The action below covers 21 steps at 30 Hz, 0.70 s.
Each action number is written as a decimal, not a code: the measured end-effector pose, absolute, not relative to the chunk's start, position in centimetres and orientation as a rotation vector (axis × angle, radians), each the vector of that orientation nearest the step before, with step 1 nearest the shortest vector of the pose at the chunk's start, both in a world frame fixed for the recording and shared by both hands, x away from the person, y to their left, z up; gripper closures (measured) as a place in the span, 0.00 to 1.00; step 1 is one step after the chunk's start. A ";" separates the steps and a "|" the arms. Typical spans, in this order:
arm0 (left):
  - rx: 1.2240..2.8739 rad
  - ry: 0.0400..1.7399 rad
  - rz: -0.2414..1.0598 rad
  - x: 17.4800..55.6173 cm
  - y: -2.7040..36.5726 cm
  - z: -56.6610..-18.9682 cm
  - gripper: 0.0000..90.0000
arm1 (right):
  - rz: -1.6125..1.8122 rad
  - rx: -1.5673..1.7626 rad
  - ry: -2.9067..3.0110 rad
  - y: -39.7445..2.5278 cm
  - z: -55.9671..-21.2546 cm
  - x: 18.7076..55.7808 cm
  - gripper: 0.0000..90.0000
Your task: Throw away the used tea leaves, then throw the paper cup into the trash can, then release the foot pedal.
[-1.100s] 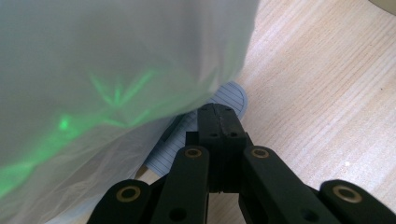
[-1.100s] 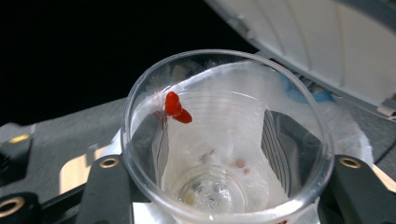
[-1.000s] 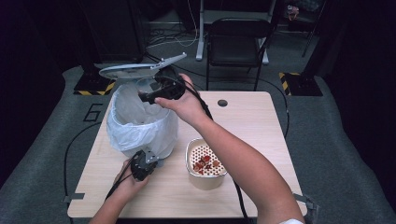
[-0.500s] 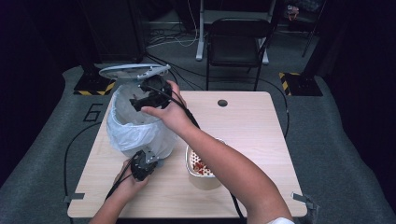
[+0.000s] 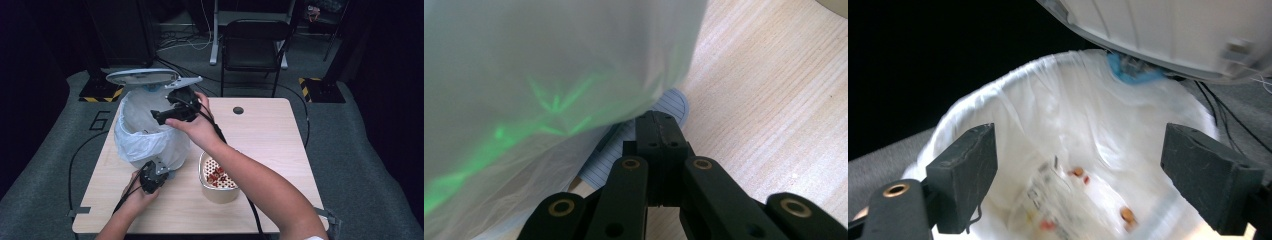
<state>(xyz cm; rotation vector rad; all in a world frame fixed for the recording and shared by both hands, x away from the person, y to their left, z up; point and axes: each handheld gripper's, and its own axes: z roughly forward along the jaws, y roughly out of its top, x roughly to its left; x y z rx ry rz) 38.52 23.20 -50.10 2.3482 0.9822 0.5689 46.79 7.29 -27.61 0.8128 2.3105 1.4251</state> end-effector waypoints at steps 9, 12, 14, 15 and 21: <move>2.350 0.989 0.590 38.4 23.0 -50.1 1.00 | 1.352 0.836 2.296 0.9 -27.9 45.3 0.19; 2.361 0.981 0.597 38.4 23.1 -50.1 1.00 | 1.289 0.802 2.267 -1.4 -28.4 45.1 0.20; 2.373 0.971 0.599 38.4 23.1 -50.0 1.00 | 1.281 0.813 2.250 -3.0 -28.6 44.9 0.21; 2.364 0.978 0.594 38.4 23.1 -50.1 1.00 | 1.276 0.827 2.239 -3.7 -28.8 44.8 0.21; 2.350 0.991 0.583 38.4 23.1 -50.1 1.00 | 1.252 0.881 2.206 -7.8 -29.7 44.2 0.23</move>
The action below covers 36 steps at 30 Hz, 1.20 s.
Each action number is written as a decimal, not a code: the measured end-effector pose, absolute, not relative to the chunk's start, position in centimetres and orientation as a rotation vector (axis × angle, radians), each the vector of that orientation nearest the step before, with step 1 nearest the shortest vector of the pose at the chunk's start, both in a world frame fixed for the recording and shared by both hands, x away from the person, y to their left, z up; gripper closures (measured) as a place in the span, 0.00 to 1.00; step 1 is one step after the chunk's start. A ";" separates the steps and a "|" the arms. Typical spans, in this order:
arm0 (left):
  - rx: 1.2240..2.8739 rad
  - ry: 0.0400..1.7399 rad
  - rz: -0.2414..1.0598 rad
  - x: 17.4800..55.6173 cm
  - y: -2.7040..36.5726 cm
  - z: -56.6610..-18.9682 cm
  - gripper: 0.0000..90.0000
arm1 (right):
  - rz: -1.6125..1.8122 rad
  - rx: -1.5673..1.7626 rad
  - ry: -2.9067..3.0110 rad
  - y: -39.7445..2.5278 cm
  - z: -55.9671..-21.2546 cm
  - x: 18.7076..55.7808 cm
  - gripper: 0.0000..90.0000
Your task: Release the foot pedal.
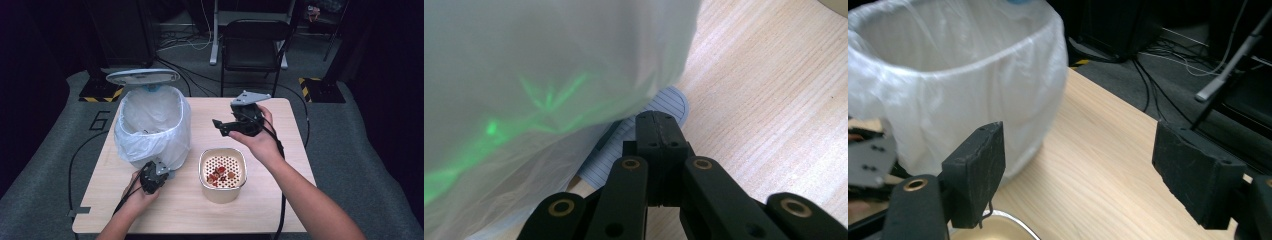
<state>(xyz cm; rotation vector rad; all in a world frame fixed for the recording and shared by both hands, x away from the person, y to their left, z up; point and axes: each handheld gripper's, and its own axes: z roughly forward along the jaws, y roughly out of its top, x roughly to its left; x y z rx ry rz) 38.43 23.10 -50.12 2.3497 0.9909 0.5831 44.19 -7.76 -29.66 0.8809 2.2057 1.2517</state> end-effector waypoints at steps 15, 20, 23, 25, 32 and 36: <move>2.281 1.044 0.488 38.6 24.4 -48.8 0.75 | 1.084 0.929 2.164 -14.0 -33.7 42.8 0.25; 2.302 0.983 0.430 37.5 23.5 -47.5 0.62 | 1.072 0.961 2.151 -15.1 -34.9 42.8 0.25; 2.296 0.968 0.397 36.7 23.3 -47.1 0.59 | 1.071 0.981 2.148 -15.7 -35.6 42.6 0.25; 2.295 0.934 0.392 36.5 23.7 -46.7 0.57 | 1.067 0.994 2.144 -16.1 -36.0 42.3 0.25; 2.251 0.947 0.343 35.2 24.9 -46.3 0.53 | 1.088 1.070 2.112 -18.1 -37.5 41.5 0.25; 2.238 0.972 0.366 34.9 26.0 -46.5 0.52 | 1.080 1.115 2.100 -19.2 -38.7 40.9 0.25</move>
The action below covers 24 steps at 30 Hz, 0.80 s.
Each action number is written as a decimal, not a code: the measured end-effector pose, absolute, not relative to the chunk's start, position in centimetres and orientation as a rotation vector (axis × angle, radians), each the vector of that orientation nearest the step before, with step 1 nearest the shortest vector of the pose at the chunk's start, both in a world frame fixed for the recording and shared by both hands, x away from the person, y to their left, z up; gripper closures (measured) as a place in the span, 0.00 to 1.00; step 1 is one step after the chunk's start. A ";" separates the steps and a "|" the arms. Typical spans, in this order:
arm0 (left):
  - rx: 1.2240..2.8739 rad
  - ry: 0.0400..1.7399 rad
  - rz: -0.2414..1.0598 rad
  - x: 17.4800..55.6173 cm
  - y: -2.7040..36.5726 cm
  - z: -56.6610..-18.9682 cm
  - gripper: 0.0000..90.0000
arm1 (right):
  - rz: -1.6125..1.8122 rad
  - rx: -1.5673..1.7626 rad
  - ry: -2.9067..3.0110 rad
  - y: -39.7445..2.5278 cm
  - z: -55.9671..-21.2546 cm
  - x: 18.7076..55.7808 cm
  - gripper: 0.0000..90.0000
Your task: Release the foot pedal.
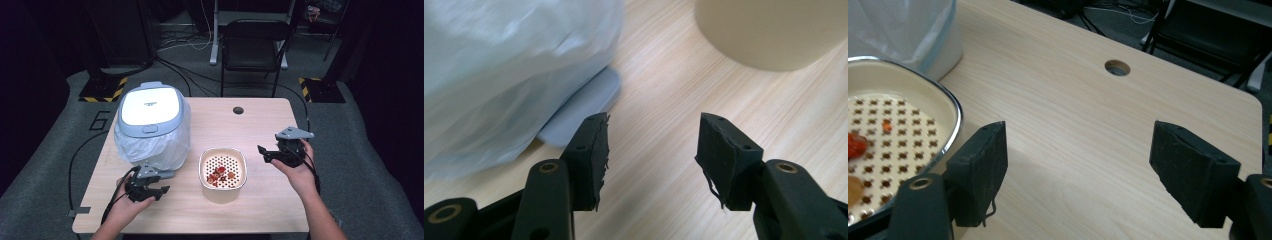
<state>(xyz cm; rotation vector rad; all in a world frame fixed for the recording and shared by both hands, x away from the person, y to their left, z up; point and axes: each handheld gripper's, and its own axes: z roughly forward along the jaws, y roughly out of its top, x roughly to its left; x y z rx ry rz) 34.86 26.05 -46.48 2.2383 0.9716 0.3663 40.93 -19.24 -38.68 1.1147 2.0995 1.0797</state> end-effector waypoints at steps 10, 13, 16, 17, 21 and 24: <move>2.208 1.049 0.423 34.2 29.1 -47.4 0.42 | 1.078 1.222 2.051 -20.9 -41.8 38.9 0.25; 2.204 1.090 0.418 34.1 30.1 -47.6 0.41 | 1.031 1.226 2.061 -20.9 -43.0 38.3 0.25; 2.179 1.132 0.447 34.1 31.1 -47.9 0.40 | 1.007 1.246 2.068 -21.2 -44.1 37.8 0.25; 2.166 1.148 0.458 34.1 31.4 -48.0 0.40 | 0.999 1.251 2.067 -21.3 -44.5 37.7 0.25; 2.128 1.192 0.470 34.3 32.7 -48.6 0.40 | 0.995 1.269 2.053 -21.5 -45.6 37.5 0.25; 2.079 1.230 0.462 34.4 33.2 -49.3 0.40 | 0.993 1.279 2.045 -21.7 -46.4 37.4 0.25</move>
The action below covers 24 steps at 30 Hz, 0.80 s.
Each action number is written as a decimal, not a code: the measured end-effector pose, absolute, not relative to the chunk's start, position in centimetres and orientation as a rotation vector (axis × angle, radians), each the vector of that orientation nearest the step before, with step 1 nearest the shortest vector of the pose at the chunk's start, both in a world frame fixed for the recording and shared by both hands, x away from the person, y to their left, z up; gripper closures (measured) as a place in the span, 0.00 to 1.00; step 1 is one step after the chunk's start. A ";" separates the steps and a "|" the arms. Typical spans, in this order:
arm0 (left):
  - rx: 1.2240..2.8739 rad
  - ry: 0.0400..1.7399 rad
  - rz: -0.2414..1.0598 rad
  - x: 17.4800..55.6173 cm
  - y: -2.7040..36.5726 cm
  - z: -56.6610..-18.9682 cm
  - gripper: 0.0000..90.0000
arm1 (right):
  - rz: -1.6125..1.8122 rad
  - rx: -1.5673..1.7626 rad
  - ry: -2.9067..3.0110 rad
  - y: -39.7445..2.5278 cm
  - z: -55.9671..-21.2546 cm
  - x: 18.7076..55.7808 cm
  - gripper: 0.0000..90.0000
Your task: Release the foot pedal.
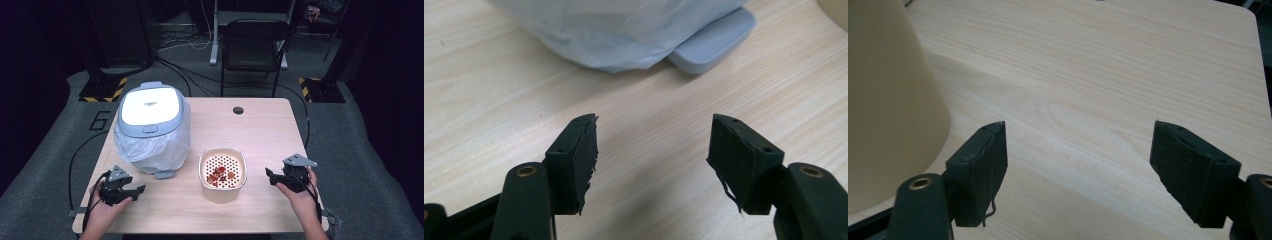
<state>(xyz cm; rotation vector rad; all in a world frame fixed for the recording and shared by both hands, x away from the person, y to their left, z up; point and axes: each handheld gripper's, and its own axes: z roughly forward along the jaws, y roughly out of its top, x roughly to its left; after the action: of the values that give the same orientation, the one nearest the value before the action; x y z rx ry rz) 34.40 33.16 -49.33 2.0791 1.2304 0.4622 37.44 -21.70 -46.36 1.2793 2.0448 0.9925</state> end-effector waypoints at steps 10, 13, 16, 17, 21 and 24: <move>2.079 1.289 0.434 35.1 34.6 -51.2 0.40 | 0.968 1.301 2.023 -22.6 -48.8 37.8 0.25; 2.073 1.314 0.456 35.3 35.0 -51.4 0.39 | 0.973 1.296 2.032 -22.7 -49.3 37.9 0.25; 2.006 1.355 0.479 35.4 35.3 -51.7 0.38 | 0.967 1.297 2.047 -22.6 -49.9 37.9 0.25; 1.996 1.362 0.496 35.5 35.5 -51.8 0.38 | 0.967 1.300 2.056 -22.5 -50.1 38.0 0.25; 1.985 1.379 0.522 35.8 35.8 -52.0 0.36 | 0.955 1.301 2.074 -22.1 -50.7 38.1 0.25; 1.972 1.381 0.551 36.0 35.7 -52.2 0.36 | 0.945 1.294 2.082 -22.0 -50.9 38.1 0.25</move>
<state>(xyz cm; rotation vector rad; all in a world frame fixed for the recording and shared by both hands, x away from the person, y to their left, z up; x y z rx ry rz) 36.05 35.75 -52.25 1.9723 1.3809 0.5507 38.14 -21.98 -50.92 1.2945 2.0818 0.9450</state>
